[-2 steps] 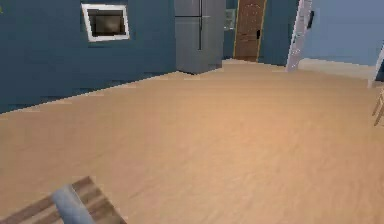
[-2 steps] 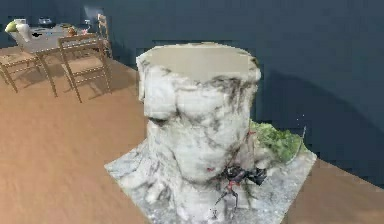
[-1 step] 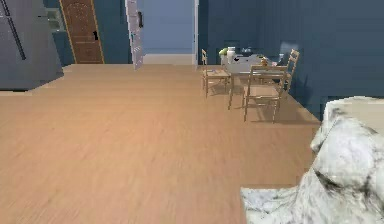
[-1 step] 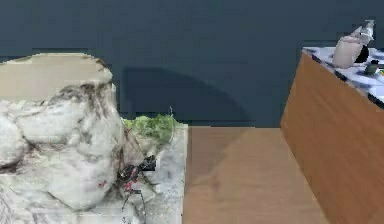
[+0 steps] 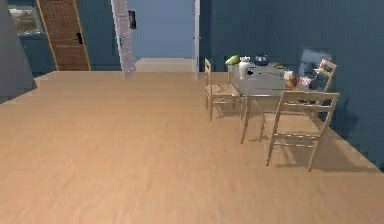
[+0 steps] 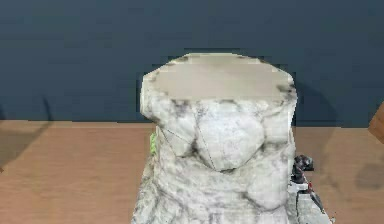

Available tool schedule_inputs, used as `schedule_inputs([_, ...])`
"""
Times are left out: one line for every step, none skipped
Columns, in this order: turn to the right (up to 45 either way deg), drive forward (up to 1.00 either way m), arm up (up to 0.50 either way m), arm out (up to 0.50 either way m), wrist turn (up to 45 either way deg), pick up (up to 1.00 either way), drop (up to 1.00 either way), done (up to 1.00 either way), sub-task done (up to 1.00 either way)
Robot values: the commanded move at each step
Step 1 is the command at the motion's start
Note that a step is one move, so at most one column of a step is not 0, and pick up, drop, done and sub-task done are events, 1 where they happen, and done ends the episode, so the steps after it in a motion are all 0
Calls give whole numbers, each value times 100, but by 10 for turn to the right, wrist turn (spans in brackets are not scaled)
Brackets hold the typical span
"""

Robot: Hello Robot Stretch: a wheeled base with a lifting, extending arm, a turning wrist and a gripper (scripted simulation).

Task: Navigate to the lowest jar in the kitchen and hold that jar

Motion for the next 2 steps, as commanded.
schedule_inputs([30,0,0,0,0,0,0,0,0])
schedule_inputs([0,100,0,0,0,0,0,0,0])
